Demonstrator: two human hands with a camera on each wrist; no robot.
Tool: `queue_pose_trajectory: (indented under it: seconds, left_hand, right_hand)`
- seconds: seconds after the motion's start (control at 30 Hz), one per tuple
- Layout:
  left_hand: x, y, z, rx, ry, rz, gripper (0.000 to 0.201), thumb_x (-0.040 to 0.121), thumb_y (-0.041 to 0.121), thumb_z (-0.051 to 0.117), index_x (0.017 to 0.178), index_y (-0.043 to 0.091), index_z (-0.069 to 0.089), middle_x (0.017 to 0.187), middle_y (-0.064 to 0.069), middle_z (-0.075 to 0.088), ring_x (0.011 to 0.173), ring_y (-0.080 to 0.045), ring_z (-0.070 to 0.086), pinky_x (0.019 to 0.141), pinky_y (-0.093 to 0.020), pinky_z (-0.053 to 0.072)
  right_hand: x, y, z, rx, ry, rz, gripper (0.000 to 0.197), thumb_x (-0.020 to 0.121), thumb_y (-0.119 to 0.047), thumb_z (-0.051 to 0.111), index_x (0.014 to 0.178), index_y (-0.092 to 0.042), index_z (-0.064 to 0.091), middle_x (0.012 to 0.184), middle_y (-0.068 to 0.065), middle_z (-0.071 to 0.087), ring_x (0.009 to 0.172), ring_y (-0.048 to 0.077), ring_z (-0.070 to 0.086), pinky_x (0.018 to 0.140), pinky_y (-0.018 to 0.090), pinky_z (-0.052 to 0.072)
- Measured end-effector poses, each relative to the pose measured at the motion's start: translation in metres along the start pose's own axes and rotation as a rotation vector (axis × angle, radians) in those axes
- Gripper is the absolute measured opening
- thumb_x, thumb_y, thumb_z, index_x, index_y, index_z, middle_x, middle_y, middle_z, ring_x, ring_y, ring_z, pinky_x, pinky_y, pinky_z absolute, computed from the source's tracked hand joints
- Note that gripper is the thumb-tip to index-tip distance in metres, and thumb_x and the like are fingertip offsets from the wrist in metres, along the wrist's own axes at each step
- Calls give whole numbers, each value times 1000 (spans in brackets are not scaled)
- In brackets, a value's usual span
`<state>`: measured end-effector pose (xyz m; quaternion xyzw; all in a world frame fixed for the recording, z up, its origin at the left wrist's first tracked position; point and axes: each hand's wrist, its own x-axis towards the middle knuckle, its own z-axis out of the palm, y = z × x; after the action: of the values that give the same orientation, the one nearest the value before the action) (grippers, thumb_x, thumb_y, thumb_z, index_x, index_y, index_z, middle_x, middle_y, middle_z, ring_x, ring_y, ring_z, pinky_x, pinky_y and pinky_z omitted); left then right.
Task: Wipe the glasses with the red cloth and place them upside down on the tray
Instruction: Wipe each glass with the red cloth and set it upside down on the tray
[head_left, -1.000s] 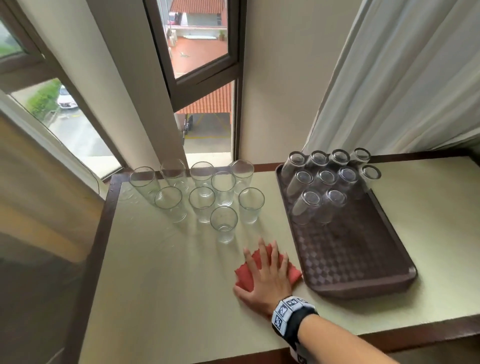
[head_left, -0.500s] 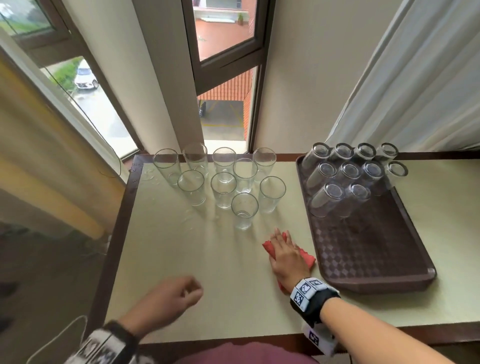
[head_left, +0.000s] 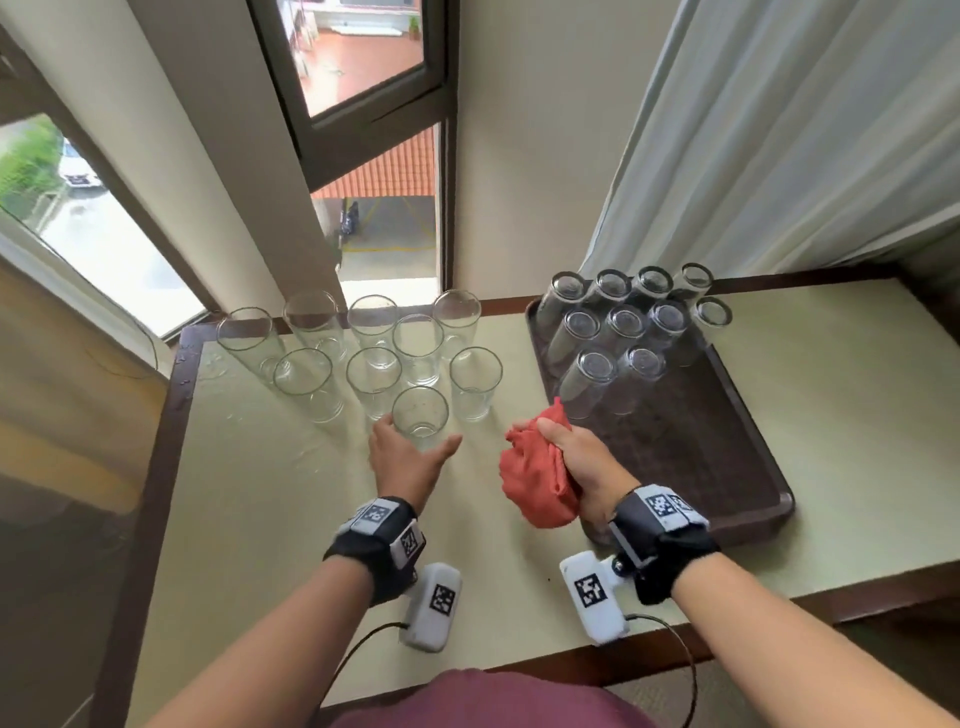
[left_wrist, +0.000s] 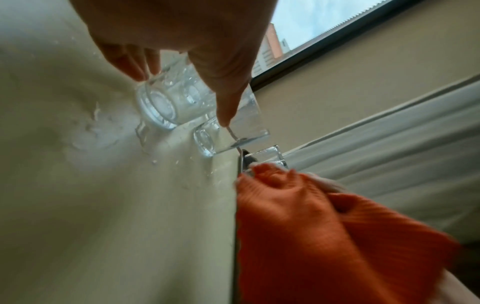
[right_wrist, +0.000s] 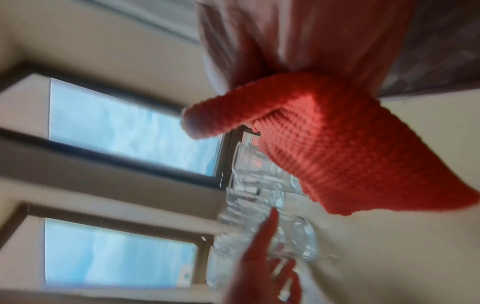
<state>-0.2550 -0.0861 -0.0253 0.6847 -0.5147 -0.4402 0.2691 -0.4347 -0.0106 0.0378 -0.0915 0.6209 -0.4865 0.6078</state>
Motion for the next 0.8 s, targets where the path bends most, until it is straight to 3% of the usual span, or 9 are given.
queue_pose_trajectory:
  seconds: [0.07,0.13,0.3,0.4,0.5,0.57,0.67,0.73,0.8]
  left_hand:
    - [-1,1,4,-10,74,38,81,69,30,90,134,6,48,132,-12,52,127,-31,46,110,-42,35]
    - [-5,1,4,-21,99,85,72,70,31,88,129,9,53,126,-8,55,121,-30,49,107,-42,38]
    - [-35,-3,-12,-197,-39,114,65,55,52,80,109,26,57,113,3,64,107,-14,59,95,-29,43]
    - [-56,7,-26,-321,-176,157,63,52,52,83,106,29,61,104,4,69,98,-8,65,89,-26,47]
    - [-74,27,-39,-387,-277,238,60,58,51,80,111,27,63,98,0,69,88,-8,65,81,-17,49]
    - [-84,42,-45,-346,-343,325,72,62,62,71,123,30,54,101,0,66,91,-9,65,83,-18,50]
    - [-97,62,-52,-223,-461,416,84,75,67,58,143,32,23,111,3,62,105,-6,63,94,-28,52]
    - [-101,73,-63,-253,-472,446,78,81,62,55,143,32,16,110,8,62,103,4,63,96,-25,50]
    - [-104,82,-77,-306,-442,459,70,87,59,51,141,30,18,108,6,61,99,5,63,91,-21,49]
  right_hand:
    - [-9,-8,-5,192,-45,49,35,105,-29,40,104,-4,65,96,15,70,80,26,71,77,38,58]
    - [-20,-13,-8,323,-80,64,41,103,-39,40,110,-6,64,99,17,69,84,30,71,80,42,57]
    - [-35,-6,-13,500,-142,95,58,94,-57,46,125,-9,54,123,28,60,105,45,65,86,60,52]
    - [-36,-3,-6,534,-131,57,56,91,-59,48,123,-13,49,121,28,57,118,46,58,100,63,43]
    - [-42,-10,17,523,-129,-61,45,90,-57,50,105,-14,55,103,22,59,102,38,60,104,58,40]
    - [-49,-17,38,416,-121,-145,44,88,-60,55,101,-18,64,107,19,61,107,37,62,108,58,40]
    - [-65,-22,69,177,-101,-288,79,77,-72,63,135,-20,48,138,20,52,116,31,64,99,53,51]
    - [-75,-26,85,108,-109,-429,88,74,-79,60,142,-28,38,146,17,46,125,33,57,100,57,49]
    - [-84,-30,96,110,-160,-492,89,75,-79,58,145,-27,36,144,16,46,127,39,54,100,60,48]
